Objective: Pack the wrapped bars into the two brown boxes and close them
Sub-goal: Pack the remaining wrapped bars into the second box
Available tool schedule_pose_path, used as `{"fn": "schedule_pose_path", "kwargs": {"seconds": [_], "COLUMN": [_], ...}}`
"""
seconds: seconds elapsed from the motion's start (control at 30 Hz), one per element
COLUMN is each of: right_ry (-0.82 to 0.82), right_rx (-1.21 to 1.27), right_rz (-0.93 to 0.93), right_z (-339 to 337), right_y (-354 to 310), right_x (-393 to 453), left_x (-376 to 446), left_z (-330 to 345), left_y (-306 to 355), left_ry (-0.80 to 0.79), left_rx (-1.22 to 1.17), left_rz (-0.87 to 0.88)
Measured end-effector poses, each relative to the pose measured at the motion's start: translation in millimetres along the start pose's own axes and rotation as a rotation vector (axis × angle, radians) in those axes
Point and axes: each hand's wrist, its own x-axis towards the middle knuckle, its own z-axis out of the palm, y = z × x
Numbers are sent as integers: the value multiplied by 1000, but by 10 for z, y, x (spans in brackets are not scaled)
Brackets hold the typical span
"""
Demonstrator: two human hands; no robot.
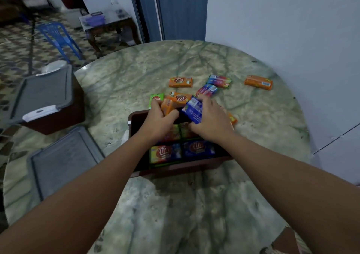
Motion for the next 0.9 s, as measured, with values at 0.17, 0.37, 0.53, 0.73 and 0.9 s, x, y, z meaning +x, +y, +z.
{"fn": "schedule_pose_path", "kwargs": {"seconds": [0.17, 0.37, 0.53, 0.73, 0.9], "right_ry": [-247, -486, -524, -490, -483], "right_rx": [-353, -548, -560, -505, -472], "right_rz": [-227, -382, -415, -402, -403], "right_z": [-12, 66, 121, 126, 114], "right_y": [36, 63, 107, 126, 115], "right_x": [-96, -97, -123, -135, -148], "left_x": [-84, -155, -182, -222, -223], "left_z": [-155, -103, -46, -51, -42], "left_y": [-407, -645, -745, -750, -719], "left_ry": [-193, -295, -269, -222, -267], "left_rx": [403, 787, 913, 860, 811], "left_rz": [6, 223, 272, 320, 359]}}
